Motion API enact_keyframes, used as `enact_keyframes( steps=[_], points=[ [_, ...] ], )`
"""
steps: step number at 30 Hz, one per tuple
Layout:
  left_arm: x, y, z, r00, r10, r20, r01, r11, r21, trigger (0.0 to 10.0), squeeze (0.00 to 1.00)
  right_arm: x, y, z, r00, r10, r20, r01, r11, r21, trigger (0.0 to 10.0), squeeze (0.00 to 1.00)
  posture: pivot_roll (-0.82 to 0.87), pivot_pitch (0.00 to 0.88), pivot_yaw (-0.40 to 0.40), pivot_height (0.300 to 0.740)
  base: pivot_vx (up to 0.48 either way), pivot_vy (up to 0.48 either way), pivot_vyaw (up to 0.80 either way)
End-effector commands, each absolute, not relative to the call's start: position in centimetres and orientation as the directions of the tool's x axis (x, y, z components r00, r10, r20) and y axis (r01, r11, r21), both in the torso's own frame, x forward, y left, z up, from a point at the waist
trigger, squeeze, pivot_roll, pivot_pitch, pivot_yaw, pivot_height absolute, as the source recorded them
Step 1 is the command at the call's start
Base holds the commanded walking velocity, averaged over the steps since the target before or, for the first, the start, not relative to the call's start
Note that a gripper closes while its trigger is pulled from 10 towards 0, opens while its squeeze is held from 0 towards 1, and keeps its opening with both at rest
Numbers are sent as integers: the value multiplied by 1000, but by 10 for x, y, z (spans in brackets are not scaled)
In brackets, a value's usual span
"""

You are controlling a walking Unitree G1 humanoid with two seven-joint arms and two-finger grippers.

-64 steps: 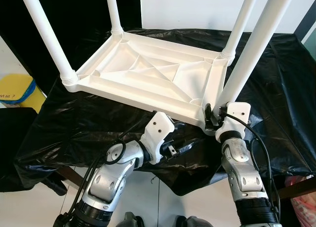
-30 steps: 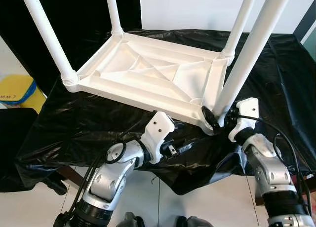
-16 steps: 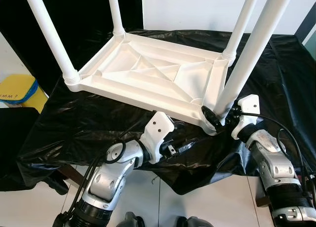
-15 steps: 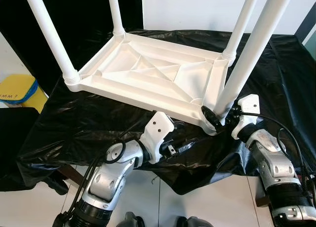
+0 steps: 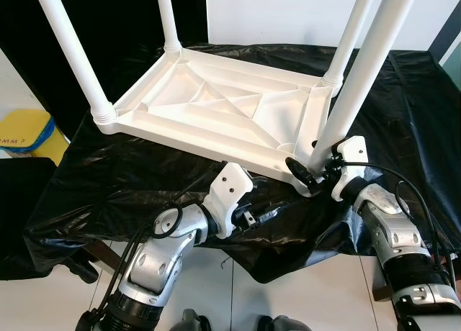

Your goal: Building children table

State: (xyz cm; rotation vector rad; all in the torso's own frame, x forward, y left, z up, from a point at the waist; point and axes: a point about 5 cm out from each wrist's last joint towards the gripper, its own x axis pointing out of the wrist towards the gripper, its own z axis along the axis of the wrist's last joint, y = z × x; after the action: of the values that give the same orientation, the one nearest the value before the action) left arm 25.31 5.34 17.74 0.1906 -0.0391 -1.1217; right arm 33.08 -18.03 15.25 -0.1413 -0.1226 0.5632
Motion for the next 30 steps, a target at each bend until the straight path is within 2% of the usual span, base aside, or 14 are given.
enact_keyframes(
  steps=[1, 2, 3, 4, 5, 12, 13, 15, 16, 21, 30],
  points=[
    [255, 55, 179, 481, -875, -52, 866, 466, 181, 10000, 0, 332, -175, 150, 830, 554, 60, -538, 825, -175, 5176, 0, -26, 121, -24, 740, 0, 0, 0],
    [255, 55, 179, 482, -875, -52, 866, 466, 181, 10000, 0, 333, -175, 149, 832, 552, 61, -535, 827, -174, 3569, 0, -26, 121, -24, 740, 0, 0, 0],
    [255, 55, 179, 482, -875, -52, 866, 466, 181, 10000, 0, 333, -175, 149, 832, 552, 61, -535, 827, -174, 3569, 0, -26, 121, -24, 740, 0, 0, 0],
    [255, 55, 179, 483, -874, -52, 865, 467, 181, 10000, 0, 334, -175, 149, 833, 549, 63, -533, 828, -172, 2157, 0, -25, 122, -24, 740, 0, 0, 0],
    [255, 56, 180, 484, -874, -52, 865, 468, 180, 10000, 0, 334, -176, 148, 836, 545, 65, -529, 832, -170, 0, 0, -25, 123, -24, 740, 0, 0, 0],
    [254, 56, 179, 483, -874, -52, 865, 468, 179, 10000, 0, 333, -178, 145, 851, 521, 68, -508, 849, -146, 0, 0, -28, 128, -22, 740, 0, 0, 0],
    [254, 56, 179, 483, -874, -53, 866, 467, 178, 10000, 0, 332, -178, 144, 858, 509, 68, -498, 857, -136, 9569, 0, -29, 130, -21, 740, 0, 0, 0],
    [254, 56, 179, 482, -874, -53, 866, 467, 177, 10000, 0, 332, -178, 143, 862, 502, 69, -492, 861, -129, 9569, 0, -29, 130, -21, 740, 0, 0, 0],
    [254, 56, 179, 482, -875, -53, 867, 467, 177, 10000, 0, 331, -178, 142, 865, 498, 70, -488, 864, -121, 10000, 0, -31, 132, -20, 740, 0, 0, 0],
    [254, 55, 179, 479, -876, -53, 868, 464, 174, 10000, 0, 328, -175, 140, 899, 431, 77, -424, 901, -89, 10000, 0, -32, 133, -20, 740, 0, 0, 0],
    [253, 55, 178, 478, -877, -54, 869, 463, 173, 10000, 0, 325, -180, 132, 972, 229, 48, -225, 971, -80, 10000, 0, -33, 126, -26, 740, 0, 0, 0]
  ],
)
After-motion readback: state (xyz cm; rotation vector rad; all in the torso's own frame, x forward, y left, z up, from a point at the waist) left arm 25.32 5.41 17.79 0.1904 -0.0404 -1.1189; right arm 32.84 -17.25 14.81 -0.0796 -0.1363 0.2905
